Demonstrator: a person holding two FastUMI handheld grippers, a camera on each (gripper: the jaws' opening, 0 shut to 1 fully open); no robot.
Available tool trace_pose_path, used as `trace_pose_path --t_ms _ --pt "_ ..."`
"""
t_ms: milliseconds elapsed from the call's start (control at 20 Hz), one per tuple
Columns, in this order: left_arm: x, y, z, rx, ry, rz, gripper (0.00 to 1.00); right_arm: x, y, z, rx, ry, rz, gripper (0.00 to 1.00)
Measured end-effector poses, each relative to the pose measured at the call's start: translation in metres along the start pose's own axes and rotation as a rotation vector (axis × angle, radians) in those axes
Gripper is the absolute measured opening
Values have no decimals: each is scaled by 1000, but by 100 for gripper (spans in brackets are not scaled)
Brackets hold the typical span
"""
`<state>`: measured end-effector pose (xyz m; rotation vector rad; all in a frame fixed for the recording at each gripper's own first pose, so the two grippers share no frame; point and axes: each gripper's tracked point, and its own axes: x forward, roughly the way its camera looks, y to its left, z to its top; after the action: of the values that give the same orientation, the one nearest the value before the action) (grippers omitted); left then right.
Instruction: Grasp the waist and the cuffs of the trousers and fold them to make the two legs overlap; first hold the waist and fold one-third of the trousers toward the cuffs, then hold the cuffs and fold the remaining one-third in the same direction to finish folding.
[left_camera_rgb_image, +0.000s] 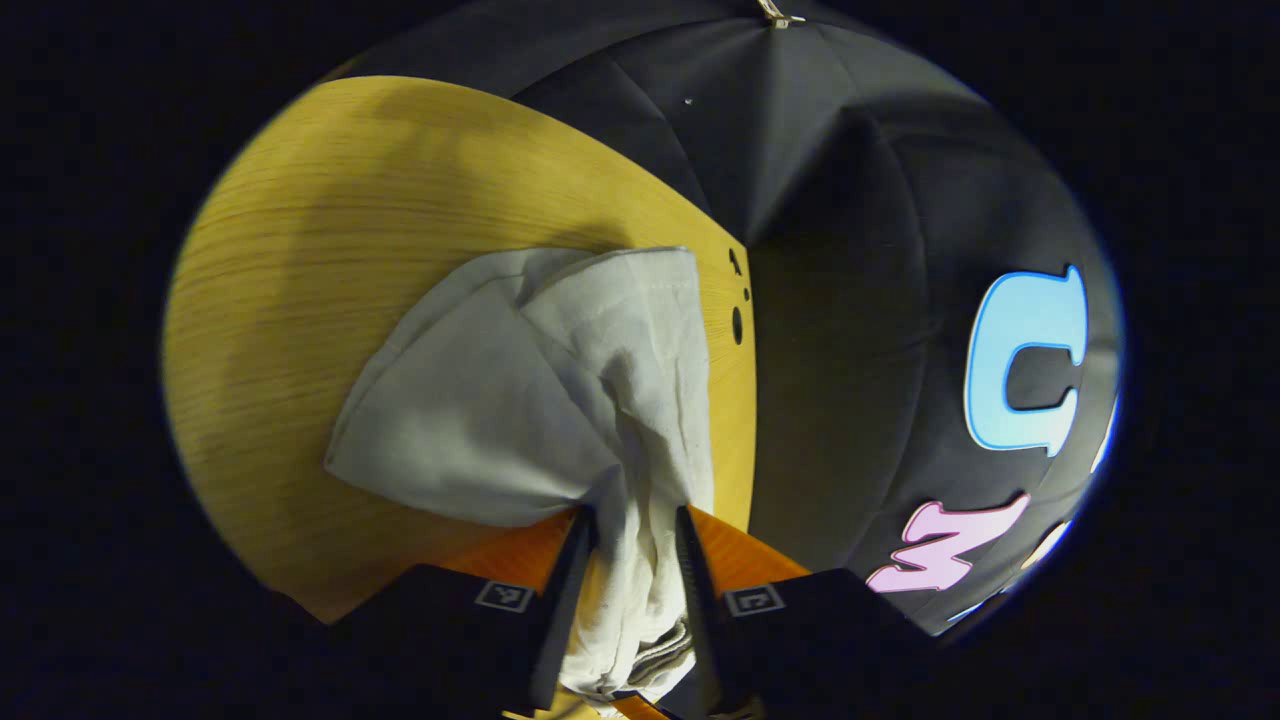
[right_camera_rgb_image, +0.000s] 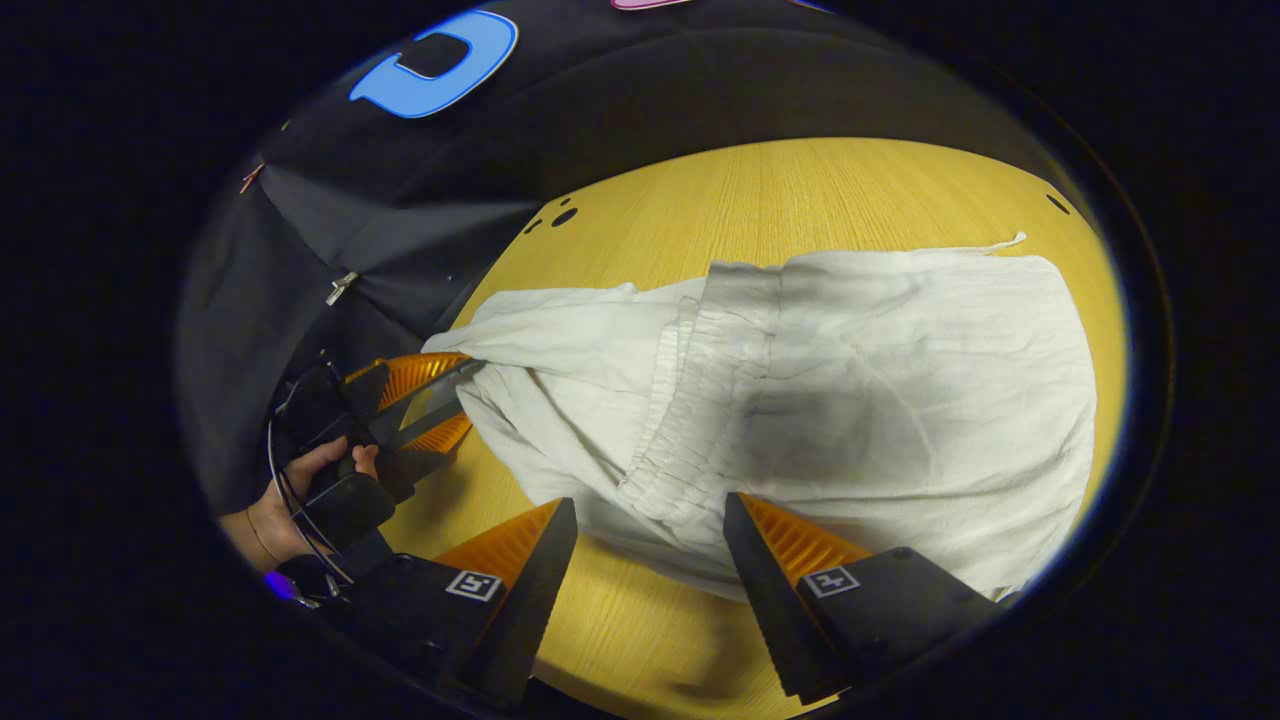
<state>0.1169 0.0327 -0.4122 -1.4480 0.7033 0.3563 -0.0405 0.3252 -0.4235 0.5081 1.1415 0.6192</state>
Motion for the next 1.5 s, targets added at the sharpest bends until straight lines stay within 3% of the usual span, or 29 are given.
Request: trace_pose_path --t_ms 150,200,350,450,700,1000,1500 --pt "1 1 -2 23 -8 36 8 -2 1 0 1 1 0 93" --pt "-3 -2 -2 45 -13 34 6 -5 2 2 4 -11 3 93" --pt "-15 -26 -3 141 -39 -16 5 -28 1 14 35 -75 36 97" --pt "-25 -45 -8 191 -42 -45 5 -51 -20 27 70 -128 27 97" --pt "-50 -94 -32 344 -69 -120 5 -123 -98 44 109 -257 -67 97" --pt "-61 -145 -75 514 -84 -186 5 -197 -185 35 210 -381 -168 97" --pt "-55 -198 -209 1045 4 -229 5 -266 -277 14 337 -473 -292 97"
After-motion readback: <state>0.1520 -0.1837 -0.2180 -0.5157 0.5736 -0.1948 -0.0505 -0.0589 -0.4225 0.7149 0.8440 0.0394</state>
